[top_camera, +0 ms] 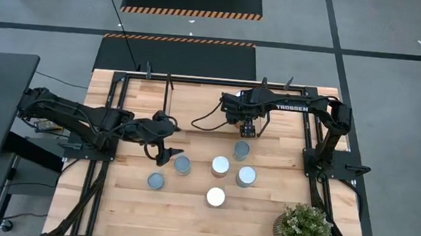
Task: Pick and place cans onto a shelf
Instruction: Put the canned pineapples on the shelf, then put the canned cherries on the shelf
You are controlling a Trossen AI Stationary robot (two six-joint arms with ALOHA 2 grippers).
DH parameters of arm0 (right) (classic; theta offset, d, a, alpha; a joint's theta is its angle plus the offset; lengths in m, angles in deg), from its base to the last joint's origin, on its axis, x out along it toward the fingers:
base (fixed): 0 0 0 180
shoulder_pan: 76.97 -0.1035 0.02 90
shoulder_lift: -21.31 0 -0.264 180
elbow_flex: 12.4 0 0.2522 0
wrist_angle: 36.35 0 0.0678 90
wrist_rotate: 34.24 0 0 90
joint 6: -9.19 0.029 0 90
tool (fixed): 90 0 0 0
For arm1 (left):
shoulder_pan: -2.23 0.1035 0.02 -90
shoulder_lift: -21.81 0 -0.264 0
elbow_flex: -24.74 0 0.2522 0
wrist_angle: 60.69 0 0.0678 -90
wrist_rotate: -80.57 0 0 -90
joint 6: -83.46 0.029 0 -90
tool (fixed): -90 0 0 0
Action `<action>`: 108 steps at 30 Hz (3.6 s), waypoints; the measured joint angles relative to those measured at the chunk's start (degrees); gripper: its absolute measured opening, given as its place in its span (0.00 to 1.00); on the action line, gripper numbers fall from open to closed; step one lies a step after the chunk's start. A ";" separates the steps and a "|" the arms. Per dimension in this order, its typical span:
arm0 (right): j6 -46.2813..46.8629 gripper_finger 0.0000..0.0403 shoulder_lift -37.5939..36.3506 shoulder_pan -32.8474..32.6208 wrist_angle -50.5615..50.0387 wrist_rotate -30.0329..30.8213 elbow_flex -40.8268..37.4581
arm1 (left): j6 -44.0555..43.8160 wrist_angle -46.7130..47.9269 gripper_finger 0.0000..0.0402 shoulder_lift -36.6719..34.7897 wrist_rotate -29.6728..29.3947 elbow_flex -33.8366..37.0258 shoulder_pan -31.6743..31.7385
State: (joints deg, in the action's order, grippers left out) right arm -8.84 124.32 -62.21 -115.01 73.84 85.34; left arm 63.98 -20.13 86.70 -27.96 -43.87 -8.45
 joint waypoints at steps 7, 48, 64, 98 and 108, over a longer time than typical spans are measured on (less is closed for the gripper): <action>-0.13 0.94 -0.02 0.00 -0.92 2.11 0.00 | 4.35 -1.47 0.97 0.60 -2.90 0.00 -0.02; 6.10 0.94 -0.06 -4.36 -7.87 -2.50 17.23 | -1.63 -13.14 0.97 0.74 -1.36 7.92 -3.60; 16.17 0.93 -0.50 -24.06 -0.13 -1.38 17.19 | -9.09 -6.14 0.97 0.72 6.64 7.34 -5.35; 54.87 0.93 -0.48 -41.83 -2.04 6.15 9.73 | 8.16 -30.46 0.97 -2.22 -14.14 15.88 -20.28; 51.73 0.93 1.14 -40.92 -3.25 2.06 10.77 | 17.68 -41.11 0.97 -7.56 -13.21 19.02 -17.93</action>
State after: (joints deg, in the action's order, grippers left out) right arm 42.89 125.46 -103.13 -118.26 75.89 96.11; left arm 81.65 -61.25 79.14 -41.18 -24.86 -26.37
